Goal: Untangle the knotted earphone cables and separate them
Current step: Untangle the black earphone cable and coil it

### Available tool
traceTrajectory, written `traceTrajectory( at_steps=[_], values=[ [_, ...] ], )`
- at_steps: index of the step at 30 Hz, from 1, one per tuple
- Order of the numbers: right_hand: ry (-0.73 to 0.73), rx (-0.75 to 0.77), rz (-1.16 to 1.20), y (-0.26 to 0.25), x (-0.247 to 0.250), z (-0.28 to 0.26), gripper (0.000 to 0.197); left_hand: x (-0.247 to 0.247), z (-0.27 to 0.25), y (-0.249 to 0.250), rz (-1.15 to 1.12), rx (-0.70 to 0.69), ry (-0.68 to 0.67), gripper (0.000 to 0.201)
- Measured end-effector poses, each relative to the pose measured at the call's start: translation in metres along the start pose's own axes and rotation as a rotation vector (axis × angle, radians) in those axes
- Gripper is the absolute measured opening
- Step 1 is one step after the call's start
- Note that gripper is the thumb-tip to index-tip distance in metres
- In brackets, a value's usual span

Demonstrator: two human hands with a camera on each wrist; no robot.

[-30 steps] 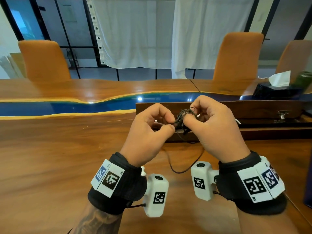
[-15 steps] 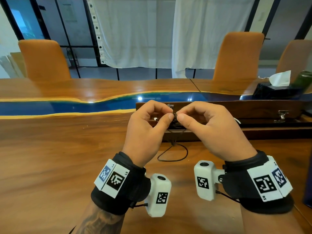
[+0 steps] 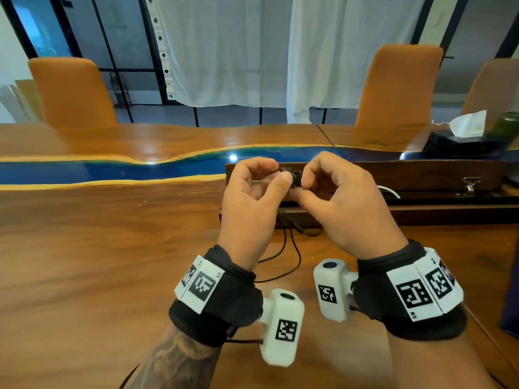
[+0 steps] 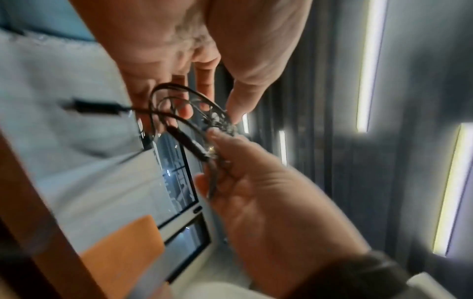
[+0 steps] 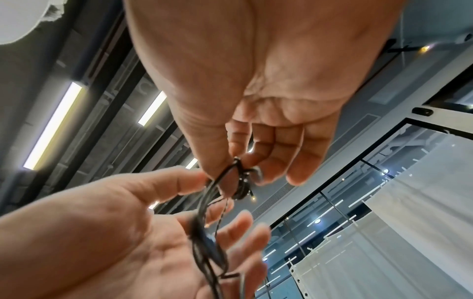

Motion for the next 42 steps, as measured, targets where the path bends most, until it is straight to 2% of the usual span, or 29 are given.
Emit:
traceTrajectory(
  at_steps=[3, 5, 9, 12, 15, 18, 20, 24, 27, 30, 32, 36, 39, 42],
  values=[
    [-0.031, -0.001, -0.006, 0.001, 0.000, 0.000, 0.017, 0.007, 0.004, -0.003, 0.169, 0.028, -0.031, 0.013],
    [-0.061, -0.033, 0.001, 0.005, 0.000, -0.001, 0.014, 0.010, 0.005, -0.005, 0.186, 0.054, -0.057, 0.013],
    [-0.043, -0.094, 0.038, 0.011, 0.001, -0.003, 0.014, 0.012, 0.006, -0.004, 0.213, 0.019, -0.077, 0.016],
    [-0.124, -0.132, 0.069, 0.014, -0.001, -0.003, 0.015, 0.012, 0.007, -0.005, 0.165, 0.038, -0.069, 0.023],
    [-0.173, -0.106, 0.066, 0.012, 0.003, -0.003, 0.007, 0.009, 0.006, -0.007, 0.076, 0.097, -0.065, 0.024],
    [-0.205, -0.093, 0.040, 0.010, 0.004, -0.003, 0.004, 0.005, 0.004, -0.008, 0.047, 0.189, -0.136, 0.021],
    [-0.220, -0.112, 0.050, 0.012, 0.004, -0.004, 0.007, 0.004, 0.003, -0.006, 0.078, 0.199, -0.155, 0.021],
    [-0.172, -0.132, 0.114, 0.016, 0.005, -0.004, 0.004, 0.007, 0.004, -0.003, 0.039, 0.172, -0.161, 0.016],
    [-0.133, -0.135, 0.184, 0.017, 0.008, -0.004, 0.013, 0.009, 0.006, -0.004, -0.035, 0.178, -0.177, 0.017],
    [-0.159, -0.114, 0.167, 0.015, 0.006, -0.003, 0.015, 0.007, 0.006, -0.001, -0.230, 0.244, -0.220, 0.025],
    [-0.171, -0.119, 0.156, 0.014, 0.001, -0.004, 0.015, 0.007, 0.007, 0.002, -0.274, 0.230, -0.190, 0.034],
    [-0.119, -0.117, 0.170, 0.012, -0.004, -0.002, 0.009, 0.009, 0.006, 0.006, -0.106, 0.146, -0.100, 0.034],
    [-0.033, -0.129, 0.187, 0.012, 0.000, -0.001, 0.008, 0.012, 0.005, 0.007, 0.006, 0.193, -0.139, 0.028],
    [0.006, -0.135, 0.180, 0.013, 0.005, -0.001, 0.009, 0.016, 0.006, 0.008, 0.165, 0.179, -0.179, 0.029]
  ],
)
Point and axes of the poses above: each hand's wrist, its own z-axis towards the middle knuckle, its own x-axis out of the back of the hand, y = z × x, the point moved 3 cm from there along z, towards the middle knuckle, and after that the axes turned 14 degrees about x, right-handed, at the moved point
